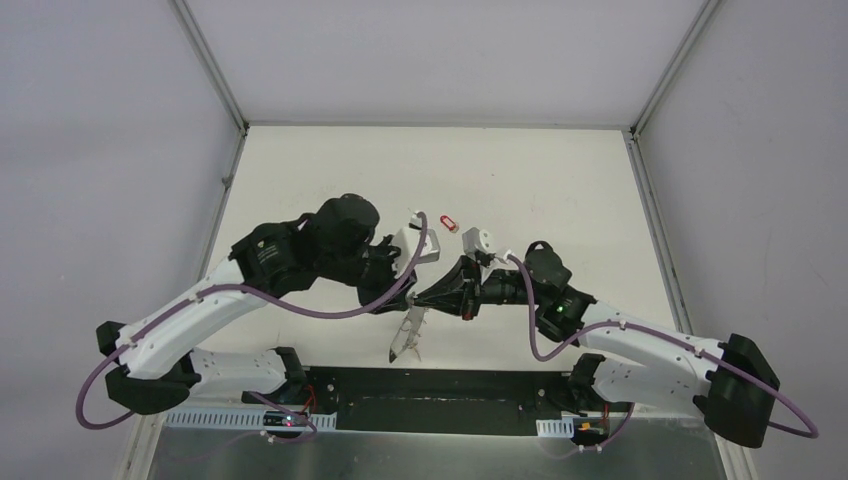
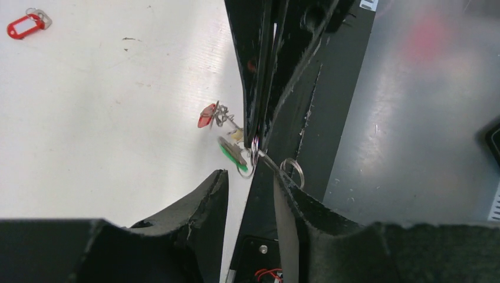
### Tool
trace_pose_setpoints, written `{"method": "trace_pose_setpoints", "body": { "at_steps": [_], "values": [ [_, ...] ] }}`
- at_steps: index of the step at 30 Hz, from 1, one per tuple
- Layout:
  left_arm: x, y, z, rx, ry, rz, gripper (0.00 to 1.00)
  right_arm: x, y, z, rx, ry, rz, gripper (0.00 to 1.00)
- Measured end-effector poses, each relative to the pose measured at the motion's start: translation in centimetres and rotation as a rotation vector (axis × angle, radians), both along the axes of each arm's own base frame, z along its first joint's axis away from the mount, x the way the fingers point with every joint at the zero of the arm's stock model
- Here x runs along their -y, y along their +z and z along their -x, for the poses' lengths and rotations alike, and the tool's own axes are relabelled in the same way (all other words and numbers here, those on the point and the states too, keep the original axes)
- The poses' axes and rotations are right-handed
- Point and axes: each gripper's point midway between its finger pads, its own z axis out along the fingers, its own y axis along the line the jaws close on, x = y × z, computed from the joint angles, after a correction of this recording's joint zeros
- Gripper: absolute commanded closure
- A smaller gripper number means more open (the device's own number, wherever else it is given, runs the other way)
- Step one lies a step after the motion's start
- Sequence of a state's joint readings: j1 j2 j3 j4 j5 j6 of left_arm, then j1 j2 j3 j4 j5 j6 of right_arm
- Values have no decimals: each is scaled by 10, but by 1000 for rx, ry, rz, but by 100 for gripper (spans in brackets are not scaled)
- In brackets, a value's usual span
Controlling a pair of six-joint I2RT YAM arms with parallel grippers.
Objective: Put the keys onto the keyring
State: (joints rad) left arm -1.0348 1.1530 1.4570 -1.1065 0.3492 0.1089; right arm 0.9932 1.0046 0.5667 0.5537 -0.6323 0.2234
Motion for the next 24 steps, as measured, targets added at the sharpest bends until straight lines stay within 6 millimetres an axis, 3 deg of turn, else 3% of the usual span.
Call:
{"method": "trace_pose_setpoints", "body": {
  "at_steps": [5,12,24],
  "values": [
    [-9,8,4,90,10,153,58,5,7,3,18,0,-15,100],
    [-15,7,11,189,9,357,61,12,16,11,54,22,-42,100],
    [3,27,21,218,-59,588,63,17,17,22,76,73,-46,100]
  ]
}}
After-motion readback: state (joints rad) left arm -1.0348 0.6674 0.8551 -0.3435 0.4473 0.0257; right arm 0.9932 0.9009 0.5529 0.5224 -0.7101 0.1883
